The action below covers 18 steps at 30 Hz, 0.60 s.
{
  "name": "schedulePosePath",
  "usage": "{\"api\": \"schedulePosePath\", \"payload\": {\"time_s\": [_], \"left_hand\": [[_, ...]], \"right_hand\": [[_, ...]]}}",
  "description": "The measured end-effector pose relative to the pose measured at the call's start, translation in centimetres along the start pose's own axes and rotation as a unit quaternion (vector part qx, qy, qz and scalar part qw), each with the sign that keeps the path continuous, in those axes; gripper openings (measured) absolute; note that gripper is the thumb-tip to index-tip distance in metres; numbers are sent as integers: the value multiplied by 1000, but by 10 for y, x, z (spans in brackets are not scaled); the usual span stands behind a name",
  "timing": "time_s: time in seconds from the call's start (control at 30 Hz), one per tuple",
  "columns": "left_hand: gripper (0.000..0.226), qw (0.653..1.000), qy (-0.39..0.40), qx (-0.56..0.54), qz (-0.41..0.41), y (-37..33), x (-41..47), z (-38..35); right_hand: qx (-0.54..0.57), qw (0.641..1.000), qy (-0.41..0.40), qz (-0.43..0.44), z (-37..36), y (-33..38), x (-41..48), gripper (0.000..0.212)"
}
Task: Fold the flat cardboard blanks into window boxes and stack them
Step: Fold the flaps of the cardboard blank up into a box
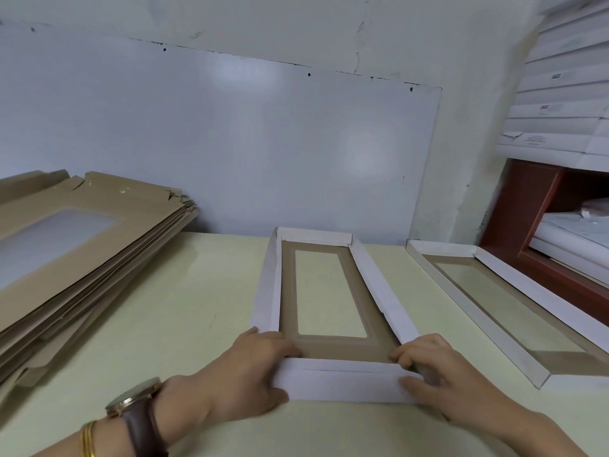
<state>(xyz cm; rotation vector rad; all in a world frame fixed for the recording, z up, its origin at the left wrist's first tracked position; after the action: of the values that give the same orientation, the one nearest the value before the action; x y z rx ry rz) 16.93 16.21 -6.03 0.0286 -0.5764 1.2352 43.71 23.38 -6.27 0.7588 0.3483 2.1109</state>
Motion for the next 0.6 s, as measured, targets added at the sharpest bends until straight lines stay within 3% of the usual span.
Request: {"api": "schedulePosePath", "payload": {"time_s": [0.1, 0.17, 0.4, 0.5, 0.6], "left_hand": [[20, 999, -10, -47, 13, -2, -3, 4], [21, 997, -4, -73, 19, -4, -6, 6], [60, 995, -2, -90, -31, -11, -23, 3], [41, 997, -9, -77, -22, -3, -24, -3], [14, 998, -9, -53, -44, -2, -22, -6]], "right_hand": [[59, 998, 1, -39, 7, 4, 0, 23], [56, 997, -2, -49, 8, 4, 0, 29], [-36, 999, -30, -17, 4, -7, -9, 30], [-36, 999, -31, 8, 2, -6, -11, 37], [-41, 998, -27, 32, 0, -3, -11, 30]]}}
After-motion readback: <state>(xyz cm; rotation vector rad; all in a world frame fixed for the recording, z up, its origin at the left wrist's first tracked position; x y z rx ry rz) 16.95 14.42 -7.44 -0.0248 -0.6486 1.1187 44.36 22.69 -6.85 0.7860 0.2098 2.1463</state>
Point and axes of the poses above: each hand's wrist, its own x-axis towards the middle knuckle, its own z-axis out of the back of the hand, y = z × x, the point moved 5 cm from there along x, towards the middle knuckle, and after that the axes turned 15 degrees about -y, right-handed, at the moved point
